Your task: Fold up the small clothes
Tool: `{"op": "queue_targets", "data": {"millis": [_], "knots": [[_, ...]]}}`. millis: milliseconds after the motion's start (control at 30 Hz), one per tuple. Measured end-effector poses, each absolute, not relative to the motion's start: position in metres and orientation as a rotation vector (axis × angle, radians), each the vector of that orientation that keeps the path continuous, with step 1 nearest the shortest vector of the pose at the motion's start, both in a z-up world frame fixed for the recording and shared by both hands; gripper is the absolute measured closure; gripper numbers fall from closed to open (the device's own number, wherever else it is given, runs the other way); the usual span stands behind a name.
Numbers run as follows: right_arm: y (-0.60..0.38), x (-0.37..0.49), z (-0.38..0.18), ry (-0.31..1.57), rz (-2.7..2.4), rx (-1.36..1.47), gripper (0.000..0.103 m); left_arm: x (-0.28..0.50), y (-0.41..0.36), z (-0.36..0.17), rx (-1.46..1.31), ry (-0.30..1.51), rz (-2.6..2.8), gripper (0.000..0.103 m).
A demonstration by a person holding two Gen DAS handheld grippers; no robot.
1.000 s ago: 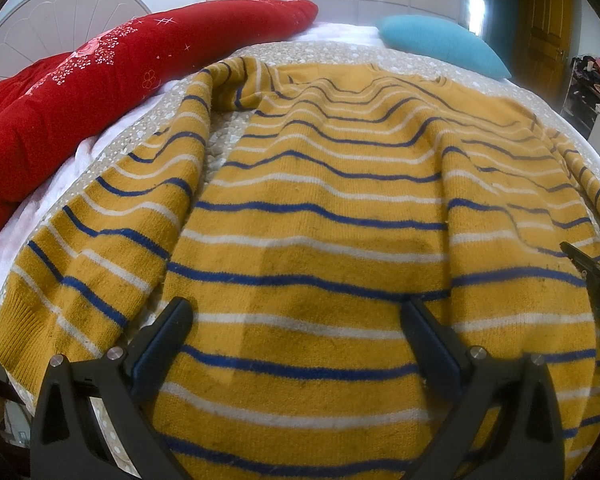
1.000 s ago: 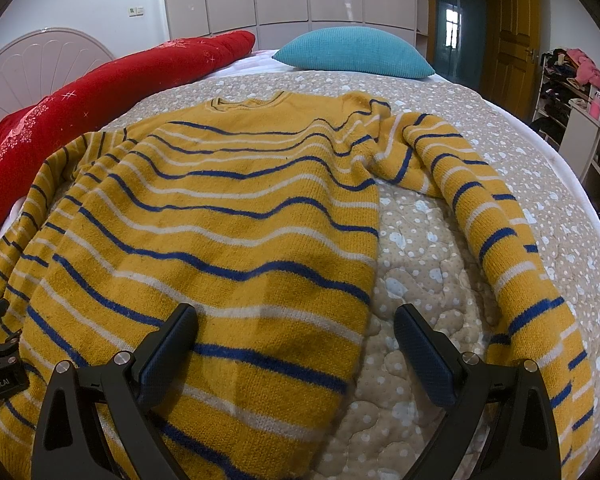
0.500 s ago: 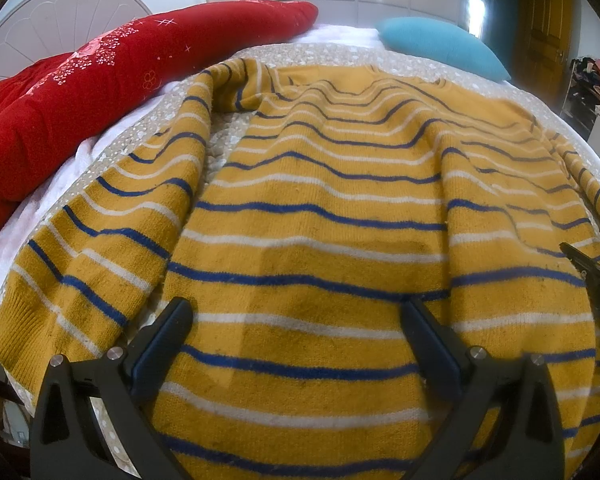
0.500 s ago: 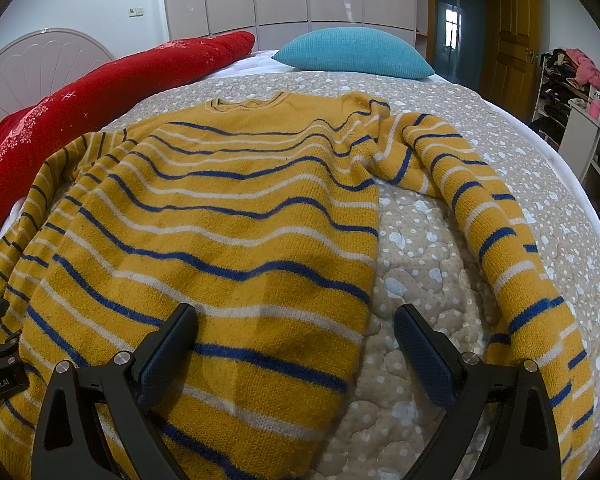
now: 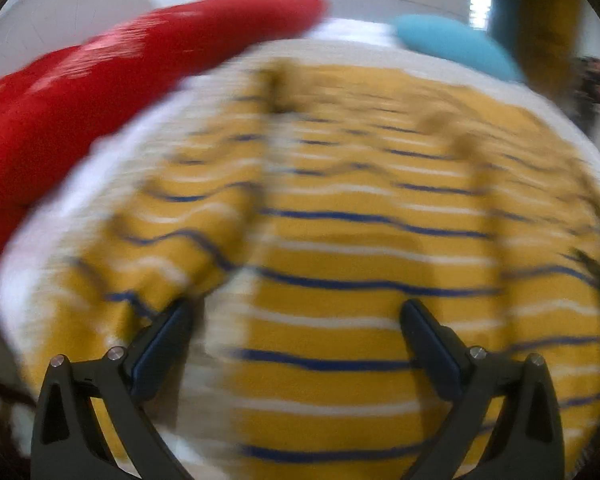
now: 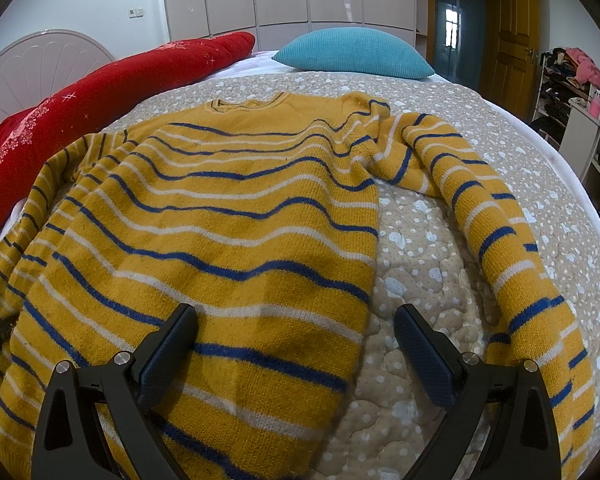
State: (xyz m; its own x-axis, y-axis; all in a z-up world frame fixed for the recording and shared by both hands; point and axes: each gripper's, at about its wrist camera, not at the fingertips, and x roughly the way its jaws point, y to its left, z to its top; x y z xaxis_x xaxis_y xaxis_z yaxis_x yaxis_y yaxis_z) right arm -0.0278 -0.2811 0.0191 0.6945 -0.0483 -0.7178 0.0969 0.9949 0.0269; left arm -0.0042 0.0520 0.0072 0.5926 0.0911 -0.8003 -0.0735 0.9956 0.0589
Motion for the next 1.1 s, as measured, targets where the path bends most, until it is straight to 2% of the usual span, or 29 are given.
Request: {"op": "queue_targets", "data": {"millis": [100, 267, 600, 767, 800, 833, 900, 1000, 1100], "knots": [[-0.281, -0.028, 0.019, 0.799, -0.081, 0.064, 0.003, 0.001, 0.099, 0.011, -0.103, 0.944, 0.204, 0.000], [-0.281, -0.028, 0.019, 0.799, -0.082, 0.064, 0.002, -0.006, 0.124, 0.030, -0.142, 0.885, 0.325, 0.000], [-0.282, -0.024, 0.019, 0.806, -0.086, 0.055, 0.002, -0.028, 0.067, 0.019, -0.145, 0.918, 0.069, 0.000], [-0.286, -0.023, 0.020, 0.813, -0.057, 0.075, 0.002, -0.045, 0.046, 0.038, -0.130, 0.878, 0.014, 0.000], [-0.288, -0.024, 0.025, 0.817, -0.043, 0.089, 0.011, -0.047, 0.045, 0.042, -0.130, 0.872, 0.005, 0.000], [-0.294, -0.030, 0.034, 0.821, -0.006, 0.128, 0.031, -0.050, 0.044, 0.047, -0.126, 0.865, -0.005, 0.000], [-0.313, -0.047, 0.059, 0.792, 0.100, 0.265, 0.043, -0.058, 0.043, 0.054, -0.117, 0.849, -0.011, 0.000], [-0.355, -0.089, 0.104, 0.661, 0.079, 0.321, 0.042, -0.064, 0.048, 0.055, -0.126, 0.841, -0.004, 0.000], [-0.400, -0.116, 0.112, 0.673, -0.072, 0.273, 0.034, -0.060, 0.052, 0.045, -0.169, 0.872, -0.012, 0.000]]}}
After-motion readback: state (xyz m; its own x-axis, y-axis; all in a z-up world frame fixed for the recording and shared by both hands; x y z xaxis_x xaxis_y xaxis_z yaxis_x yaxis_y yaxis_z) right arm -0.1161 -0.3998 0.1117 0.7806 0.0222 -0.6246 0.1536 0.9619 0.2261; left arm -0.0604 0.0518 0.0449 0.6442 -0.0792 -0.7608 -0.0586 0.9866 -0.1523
